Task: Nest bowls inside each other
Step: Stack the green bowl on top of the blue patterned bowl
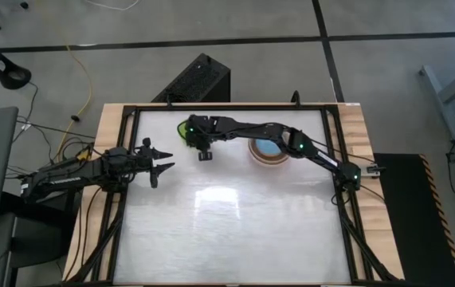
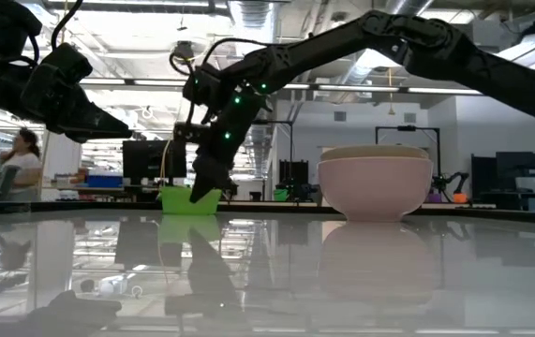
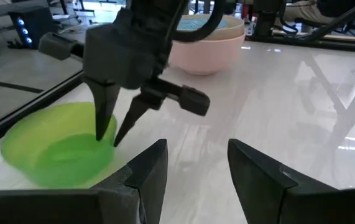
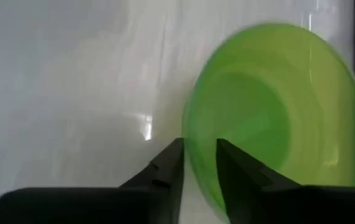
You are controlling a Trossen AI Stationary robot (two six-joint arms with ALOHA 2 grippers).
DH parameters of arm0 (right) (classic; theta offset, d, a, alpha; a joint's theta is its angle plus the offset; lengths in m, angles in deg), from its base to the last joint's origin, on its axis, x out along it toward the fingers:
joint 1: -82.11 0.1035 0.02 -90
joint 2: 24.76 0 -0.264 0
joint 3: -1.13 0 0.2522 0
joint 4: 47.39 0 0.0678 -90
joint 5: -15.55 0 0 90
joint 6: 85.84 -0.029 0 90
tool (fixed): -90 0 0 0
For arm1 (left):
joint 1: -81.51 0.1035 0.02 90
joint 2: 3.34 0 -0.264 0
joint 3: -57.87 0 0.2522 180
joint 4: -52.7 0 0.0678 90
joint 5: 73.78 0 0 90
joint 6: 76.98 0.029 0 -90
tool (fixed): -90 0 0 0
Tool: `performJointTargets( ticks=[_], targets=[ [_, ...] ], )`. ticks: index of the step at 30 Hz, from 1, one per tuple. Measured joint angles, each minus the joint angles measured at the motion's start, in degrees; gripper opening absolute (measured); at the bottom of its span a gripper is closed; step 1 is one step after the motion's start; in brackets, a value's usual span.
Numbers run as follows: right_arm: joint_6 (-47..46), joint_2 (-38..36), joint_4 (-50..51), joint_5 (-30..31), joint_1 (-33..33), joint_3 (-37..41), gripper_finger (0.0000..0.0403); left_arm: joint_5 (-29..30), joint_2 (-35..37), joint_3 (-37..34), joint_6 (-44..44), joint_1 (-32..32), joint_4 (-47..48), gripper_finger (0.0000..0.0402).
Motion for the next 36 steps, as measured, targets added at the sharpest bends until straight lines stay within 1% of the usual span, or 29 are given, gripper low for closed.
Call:
performJointTargets(
  ticks=[2,5,7,10,14,18,22,26,28,31,34,36],
  targets=[
    [1.76,-0.14,-0.13,0.08,0.21,-0.04,0.0085,-0.01,0.0,0.0,0.0,0.0,0.0,0.0158],
    [4.18,-0.11,-0.05,0.41,0.43,-0.01,0.0028,0.01,0.0,0.0,0.0,0.0,0.01,0.0158],
    [5.09,-0.11,-0.11,0.48,0.73,0.0,0.0012,-0.01,0.0,0.0,0.0,0.0,0.01,0.0158],
    [5.12,-0.9,0.62,0.52,1.2,0.0,0.0014,-0.01,0.0,0.0,0.0,0.0,0.01,0.0158],
    [3.0,-5.31,5.22,0.57,2.3,0.07,0.0006,-0.01,0.0,0.0,0.0,0.0,-0.01,0.0158],
    [-2.67,-12.42,14.88,0.53,3.44,-0.13,0.0005,-0.01,0.0,0.0,0.0,0.0,-0.01,0.0158],
    [-8.01,-18.8,28.11,0.99,4.49,0.0,0.0003,-0.01,0.0,0.0,-0.01,0.0,-0.01,0.0158],
    [-14.66,-25.37,38.01,4.8,5.3,-0.04,0.0003,-0.01,0.0,0.0,0.0,0.0,-0.01,0.0158],
    [-17.65,-28.03,41.85,5.26,5.71,-0.06,0.0003,-0.01,0.0,0.0,0.0,0.0,-0.01,0.0158],
    [-21.46,-30.86,46.11,6.67,6.39,-0.06,0.0002,-0.01,0.0,0.0,-0.01,0.0,-0.01,0.0158],
    [-24.16,-32.55,49.31,9.6,7.33,-0.06,0.0002,0.01,0.0,0.0,-0.02,0.0,0.01,0.0158],
    [-25.11,-33.5,49.76,10.98,7.95,0.81,0.0002,-0.01,0.0,0.0,-0.01,0.0,-0.01,0.0158]
  ],
)
